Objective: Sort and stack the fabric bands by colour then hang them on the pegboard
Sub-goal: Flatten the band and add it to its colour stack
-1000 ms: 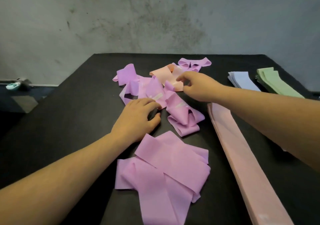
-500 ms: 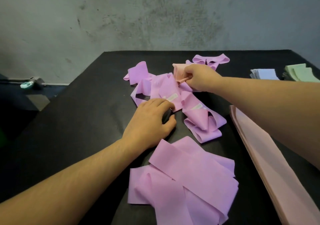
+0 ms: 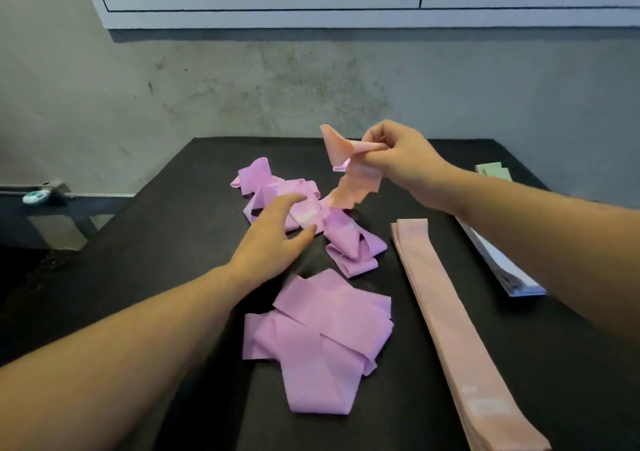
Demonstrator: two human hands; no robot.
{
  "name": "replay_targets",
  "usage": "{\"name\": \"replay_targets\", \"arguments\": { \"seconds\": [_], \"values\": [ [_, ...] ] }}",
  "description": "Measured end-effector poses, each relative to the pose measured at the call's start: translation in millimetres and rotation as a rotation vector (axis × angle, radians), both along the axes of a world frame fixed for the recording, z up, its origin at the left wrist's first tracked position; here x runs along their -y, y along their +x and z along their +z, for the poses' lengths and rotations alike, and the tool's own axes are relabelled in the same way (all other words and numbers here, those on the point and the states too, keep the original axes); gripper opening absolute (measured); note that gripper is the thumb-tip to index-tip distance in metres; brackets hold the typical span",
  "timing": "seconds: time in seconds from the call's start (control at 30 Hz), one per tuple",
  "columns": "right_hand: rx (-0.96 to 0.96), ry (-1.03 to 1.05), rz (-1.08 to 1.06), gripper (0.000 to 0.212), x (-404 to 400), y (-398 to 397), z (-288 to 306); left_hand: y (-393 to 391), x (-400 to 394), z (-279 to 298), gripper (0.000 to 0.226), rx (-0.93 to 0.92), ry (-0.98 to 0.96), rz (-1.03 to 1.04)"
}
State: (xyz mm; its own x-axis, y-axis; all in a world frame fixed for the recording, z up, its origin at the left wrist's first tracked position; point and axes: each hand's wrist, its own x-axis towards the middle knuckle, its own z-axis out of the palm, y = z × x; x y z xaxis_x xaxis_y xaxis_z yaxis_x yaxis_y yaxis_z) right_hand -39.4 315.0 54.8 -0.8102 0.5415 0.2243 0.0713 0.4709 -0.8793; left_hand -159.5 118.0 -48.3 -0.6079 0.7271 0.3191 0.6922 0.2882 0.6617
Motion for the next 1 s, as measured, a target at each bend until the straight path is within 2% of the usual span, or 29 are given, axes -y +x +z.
{"name": "replay_targets", "arguments": {
  "seconds": [0.07, 0.17, 0.2, 0.3, 0.4, 0.5, 0.67, 0.83, 1.0],
  "values": [
    [-0.029, -0.070, 0.074, 0.019, 14, 18, 16, 18, 2, 25, 0.069, 0.190, 0.147, -0.020],
    [-0.044, -0.189, 0.185, 0.018, 39, 44, 40, 46, 7, 65, 0.088, 0.291, 0.318, -0.097],
    [-0.046, -0.224, 0.215, 0.019, 48, 53, 46, 56, 9, 79, 0.084, 0.312, 0.366, -0.129],
    [-0.055, -0.262, 0.254, 0.019, 73, 77, 61, 86, 17, 115, 0.049, 0.408, 0.500, -0.213],
    [-0.045, -0.261, 0.262, 0.025, 94, 99, 68, 111, 29, 137, 0.024, 0.515, 0.582, -0.150],
    [-0.046, -0.262, 0.227, 0.022, 110, 121, 71, 130, 46, 146, 0.008, 0.579, 0.562, -0.064],
    [-0.001, -0.303, 0.212, 0.022, 133, 152, 65, 159, 75, 159, 0.009, 0.744, 0.527, -0.059],
    [0.011, -0.252, 0.192, 0.038, 155, 187, 59, 187, 97, 175, 0.015, 0.815, 0.549, -0.092],
    [0.006, -0.269, 0.293, 0.059, 170, 224, 60, 206, 114, 190, 0.019, 0.942, 0.567, -0.096]
  ]
}}
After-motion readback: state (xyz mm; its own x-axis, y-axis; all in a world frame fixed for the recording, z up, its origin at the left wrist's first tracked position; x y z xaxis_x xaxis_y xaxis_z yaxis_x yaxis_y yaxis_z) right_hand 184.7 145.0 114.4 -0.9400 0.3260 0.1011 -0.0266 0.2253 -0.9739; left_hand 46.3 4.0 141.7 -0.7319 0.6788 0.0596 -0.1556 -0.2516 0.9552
